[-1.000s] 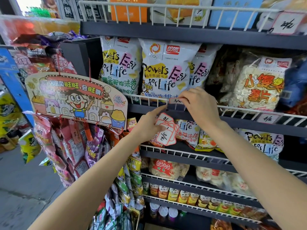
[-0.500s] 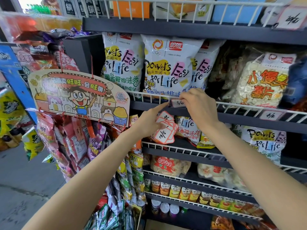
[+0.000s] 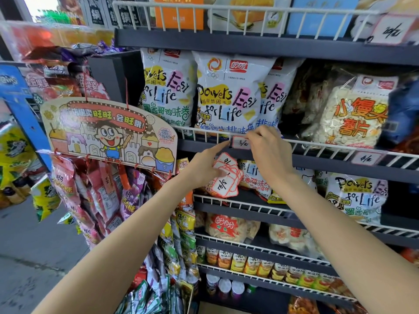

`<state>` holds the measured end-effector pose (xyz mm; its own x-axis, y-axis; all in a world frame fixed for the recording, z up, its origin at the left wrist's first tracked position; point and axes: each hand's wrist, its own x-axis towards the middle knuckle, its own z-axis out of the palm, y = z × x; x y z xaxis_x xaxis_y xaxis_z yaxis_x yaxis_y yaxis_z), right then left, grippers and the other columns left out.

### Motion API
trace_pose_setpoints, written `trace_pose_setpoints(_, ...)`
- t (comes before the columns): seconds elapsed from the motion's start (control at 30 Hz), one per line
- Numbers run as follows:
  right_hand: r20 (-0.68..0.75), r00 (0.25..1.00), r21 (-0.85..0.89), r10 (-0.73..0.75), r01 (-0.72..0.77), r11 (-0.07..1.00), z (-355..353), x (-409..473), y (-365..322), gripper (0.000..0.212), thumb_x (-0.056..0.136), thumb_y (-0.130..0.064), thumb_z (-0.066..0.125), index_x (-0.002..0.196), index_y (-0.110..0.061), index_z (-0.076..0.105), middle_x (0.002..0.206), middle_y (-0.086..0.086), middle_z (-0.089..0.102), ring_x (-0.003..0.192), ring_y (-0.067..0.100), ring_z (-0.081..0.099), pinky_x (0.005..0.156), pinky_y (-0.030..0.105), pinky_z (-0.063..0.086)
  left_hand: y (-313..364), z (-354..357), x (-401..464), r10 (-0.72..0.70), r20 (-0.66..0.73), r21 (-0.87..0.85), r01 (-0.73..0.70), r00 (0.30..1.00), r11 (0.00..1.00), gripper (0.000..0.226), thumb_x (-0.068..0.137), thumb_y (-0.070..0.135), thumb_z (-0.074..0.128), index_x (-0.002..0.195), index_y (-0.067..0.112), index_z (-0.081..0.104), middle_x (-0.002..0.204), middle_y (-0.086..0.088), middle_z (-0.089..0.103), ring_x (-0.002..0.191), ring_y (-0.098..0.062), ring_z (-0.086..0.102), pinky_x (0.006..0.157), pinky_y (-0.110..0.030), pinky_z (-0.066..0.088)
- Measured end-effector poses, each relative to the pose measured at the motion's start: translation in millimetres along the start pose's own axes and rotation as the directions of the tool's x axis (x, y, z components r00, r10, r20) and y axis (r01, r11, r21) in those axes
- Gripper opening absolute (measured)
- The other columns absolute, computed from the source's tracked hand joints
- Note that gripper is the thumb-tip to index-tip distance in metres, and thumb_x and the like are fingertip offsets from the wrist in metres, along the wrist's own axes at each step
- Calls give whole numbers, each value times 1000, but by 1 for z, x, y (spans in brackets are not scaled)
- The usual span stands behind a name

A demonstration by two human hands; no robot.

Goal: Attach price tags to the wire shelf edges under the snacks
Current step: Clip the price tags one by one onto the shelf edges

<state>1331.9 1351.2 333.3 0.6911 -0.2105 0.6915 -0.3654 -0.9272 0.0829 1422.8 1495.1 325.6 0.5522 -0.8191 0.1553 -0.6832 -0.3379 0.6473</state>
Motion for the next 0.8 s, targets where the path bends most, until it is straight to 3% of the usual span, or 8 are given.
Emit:
trace_pose_setpoints(0.07, 33, 999, -4, -7, 7, 1000, -2, -1, -1, 27, 73, 6, 71, 98, -5, 71, 91, 10, 63, 91, 28, 57, 42, 22, 30, 1, -1, 1, -9, -15, -4, 9, 1000, 1000, 79, 86, 10, 65, 148, 33, 21, 74, -5, 47, 53, -15, 42, 45, -14, 31)
trace_pose_setpoints(0.13, 89, 994, 104, 56, -65, 992, -8, -5, -3, 26, 88, -5, 58, 113, -10, 66, 105, 7, 59, 105, 24, 52, 50, 31, 46, 3, 1, -1, -40, -33, -109, 36, 999, 993, 77, 85, 8, 65, 147, 29, 24, 67, -3, 49, 53, -15, 44, 52, -18, 40)
trace_pose_setpoints(0.2, 147, 972, 318, 186, -224, 921, -16, -13, -6, 29, 95, -17, 51, 121, -15, 62, 112, 3, 56, 107, 19, 52, 70, 34, 51, 5, 3, -5, -108, -53, -353, 82, 993, 932, 70, 85, 5, 66, 143, 22, 31, 73, -7, 61, 64, -20, 59, 60, -24, 50)
trace_pose_setpoints(0.27, 242, 930, 506, 275, -363, 783, -25, -24, -10, 27, 94, -27, 54, 117, -17, 63, 107, 2, 59, 95, 15, 58, 80, 29, 49, 9, 6, -12, -186, -74, -583, 109, 980, 805, 52, 85, 1, 65, 131, 14, 45, 92, -11, 68, 85, -24, 67, 66, -23, 56)
trace_pose_setpoints(0.4, 469, 839, 657, 276, -540, 525, -39, -43, -16, 21, 81, -33, 71, 92, -18, 61, 81, -3, 65, 66, 3, 59, 59, 20, 49, 20, 8, -24, -214, -68, -785, 80, 974, 614, 19, 87, 0, 62, 105, 8, 62, 87, -4, 69, 77, -13, 67, 67, -19, 56)
trace_pose_setpoints(0.53, 489, 791, 750, 367, -596, 287, -47, -52, -18, 18, 75, -15, 77, 83, -11, 62, 79, 11, 69, 62, 13, 67, 55, 25, 56, 30, 13, -35, -206, -56, -857, 59, 977, 513, 13, 89, 1, 59, 91, 13, 64, 77, 4, 72, 71, -6, 69, 65, -17, 55)
trace_pose_setpoints(0.67, 481, 769, 724, 421, -619, 304, -44, -68, -23, 15, 75, -14, 77, 83, -13, 66, 78, 11, 69, 65, 18, 69, 56, 27, 58, 29, 27, -47, -202, -40, -829, 80, 979, 553, 13, 91, 5, 57, 92, 16, 65, 81, 5, 72, 75, -5, 68, 70, -18, 56)
trace_pose_setpoints(0.8, 525, 737, 690, 426, -661, 293, -36, -84, -23, 15, 77, -10, 75, 91, -9, 69, 76, 6, 69, 60, 12, 66, 51, 20, 54, 22, 45, -55, -200, -23, -802, 101, 979, 588, 13, 92, 8, 57, 92, 17, 66, 84, 6, 72, 77, -4, 69, 72, -17, 55)
